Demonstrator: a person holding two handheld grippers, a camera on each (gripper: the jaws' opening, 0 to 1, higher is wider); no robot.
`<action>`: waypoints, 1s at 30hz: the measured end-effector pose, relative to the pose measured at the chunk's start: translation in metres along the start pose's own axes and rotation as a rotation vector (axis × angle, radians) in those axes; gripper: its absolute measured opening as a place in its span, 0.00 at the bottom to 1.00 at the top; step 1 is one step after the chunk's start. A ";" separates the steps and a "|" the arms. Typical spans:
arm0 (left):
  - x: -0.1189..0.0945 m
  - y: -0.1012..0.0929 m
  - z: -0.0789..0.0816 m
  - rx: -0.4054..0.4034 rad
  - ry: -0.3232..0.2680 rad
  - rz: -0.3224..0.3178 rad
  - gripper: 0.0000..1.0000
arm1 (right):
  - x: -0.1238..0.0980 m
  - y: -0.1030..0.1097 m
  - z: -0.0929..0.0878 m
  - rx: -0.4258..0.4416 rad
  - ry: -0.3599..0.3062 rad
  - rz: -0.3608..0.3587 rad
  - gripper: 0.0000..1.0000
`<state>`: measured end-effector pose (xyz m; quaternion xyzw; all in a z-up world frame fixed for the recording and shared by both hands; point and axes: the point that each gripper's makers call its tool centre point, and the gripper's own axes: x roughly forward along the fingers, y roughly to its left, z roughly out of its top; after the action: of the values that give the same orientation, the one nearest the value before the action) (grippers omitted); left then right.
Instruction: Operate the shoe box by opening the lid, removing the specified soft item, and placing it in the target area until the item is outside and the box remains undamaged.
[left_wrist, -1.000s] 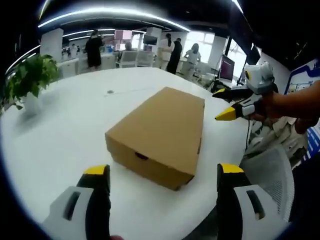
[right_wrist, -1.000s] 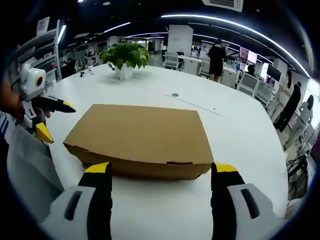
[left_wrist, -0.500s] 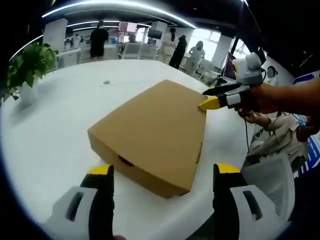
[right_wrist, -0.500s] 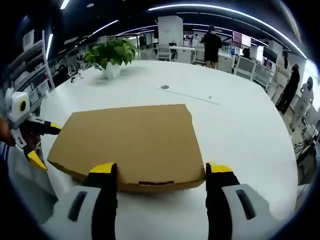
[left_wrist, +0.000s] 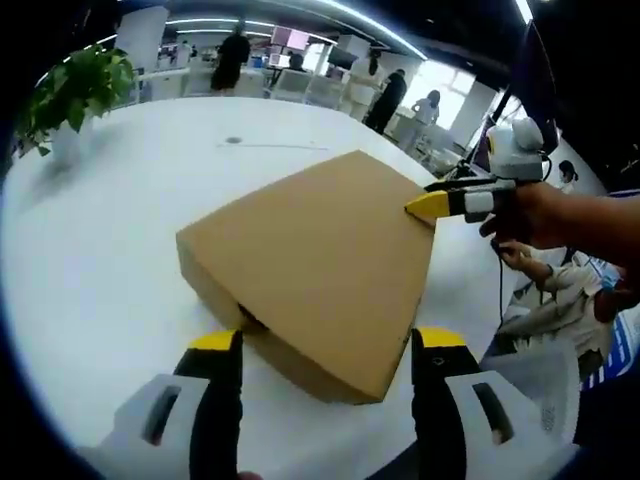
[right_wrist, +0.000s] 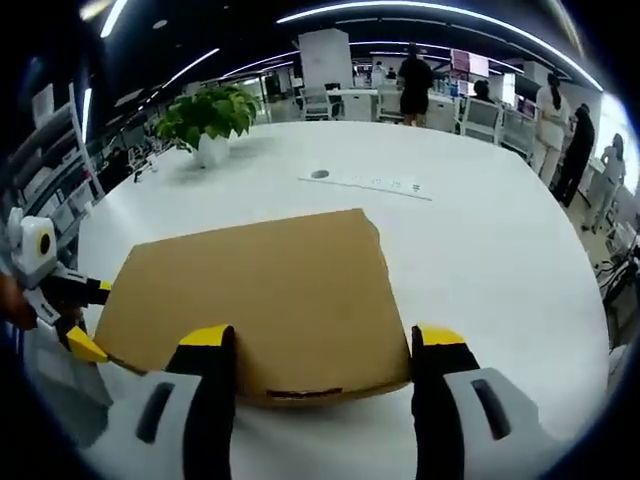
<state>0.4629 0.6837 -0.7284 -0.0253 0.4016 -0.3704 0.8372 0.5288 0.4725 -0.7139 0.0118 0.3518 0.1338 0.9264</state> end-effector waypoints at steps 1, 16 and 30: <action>0.000 0.000 0.000 0.001 0.002 0.001 0.70 | 0.000 0.000 0.000 0.002 0.003 0.001 0.67; -0.018 0.020 -0.005 0.010 -0.016 0.040 0.67 | -0.018 0.017 -0.016 0.058 0.040 0.045 0.44; -0.038 0.050 -0.007 -0.070 -0.059 0.069 0.78 | -0.031 0.075 -0.037 0.081 0.007 0.070 0.43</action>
<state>0.4727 0.7464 -0.7253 -0.0516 0.3902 -0.3262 0.8595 0.4644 0.5339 -0.7125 0.0611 0.3594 0.1516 0.9187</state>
